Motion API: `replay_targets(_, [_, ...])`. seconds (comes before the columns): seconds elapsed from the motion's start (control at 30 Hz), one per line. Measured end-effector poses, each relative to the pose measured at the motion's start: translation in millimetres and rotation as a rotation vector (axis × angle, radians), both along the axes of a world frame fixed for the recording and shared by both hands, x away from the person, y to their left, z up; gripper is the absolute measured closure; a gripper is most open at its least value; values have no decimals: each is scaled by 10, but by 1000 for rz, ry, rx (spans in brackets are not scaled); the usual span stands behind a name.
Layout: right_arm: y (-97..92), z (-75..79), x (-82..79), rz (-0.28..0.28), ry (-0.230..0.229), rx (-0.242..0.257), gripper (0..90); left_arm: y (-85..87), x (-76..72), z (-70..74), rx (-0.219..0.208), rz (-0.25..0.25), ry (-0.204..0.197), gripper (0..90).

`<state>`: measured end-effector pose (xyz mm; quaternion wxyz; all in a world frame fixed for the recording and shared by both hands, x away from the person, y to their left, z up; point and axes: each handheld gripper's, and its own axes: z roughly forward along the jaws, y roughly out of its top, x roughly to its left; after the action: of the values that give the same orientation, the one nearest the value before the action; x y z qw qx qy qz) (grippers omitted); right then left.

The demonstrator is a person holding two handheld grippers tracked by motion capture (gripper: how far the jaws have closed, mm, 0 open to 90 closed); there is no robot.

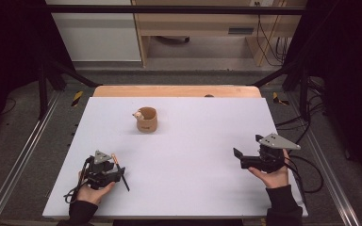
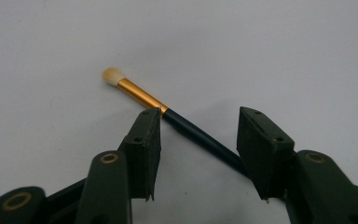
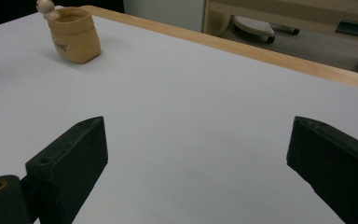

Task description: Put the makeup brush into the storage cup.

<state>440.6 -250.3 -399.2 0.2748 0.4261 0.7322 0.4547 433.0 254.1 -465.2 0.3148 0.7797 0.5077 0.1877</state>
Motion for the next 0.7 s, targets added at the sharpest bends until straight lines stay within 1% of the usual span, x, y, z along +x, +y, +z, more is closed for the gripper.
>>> replay_targets(0.03, [2, -1, 2, 2, 0, 0, 53, -4, 5, -7, 4, 3, 8, 513])
replay_targets(0.2, [6, -6, 4, 3, 3, -2, 53, -17, 9, -17, 4, 2, 18, 557])
replay_targets(0.3, [5, -6, 4, 3, 3, -2, 53, -33, 17, -34, 5, -2, 30, 581])
replay_targets(0.6, [7, -10, 8, 5, 4, -8, 53, -20, 23, -31, 10, 4, 39, 667])
replay_targets(0.7, [6, -10, 8, 5, 4, -8, 54, -10, 24, -26, 17, 4, 43, 700])
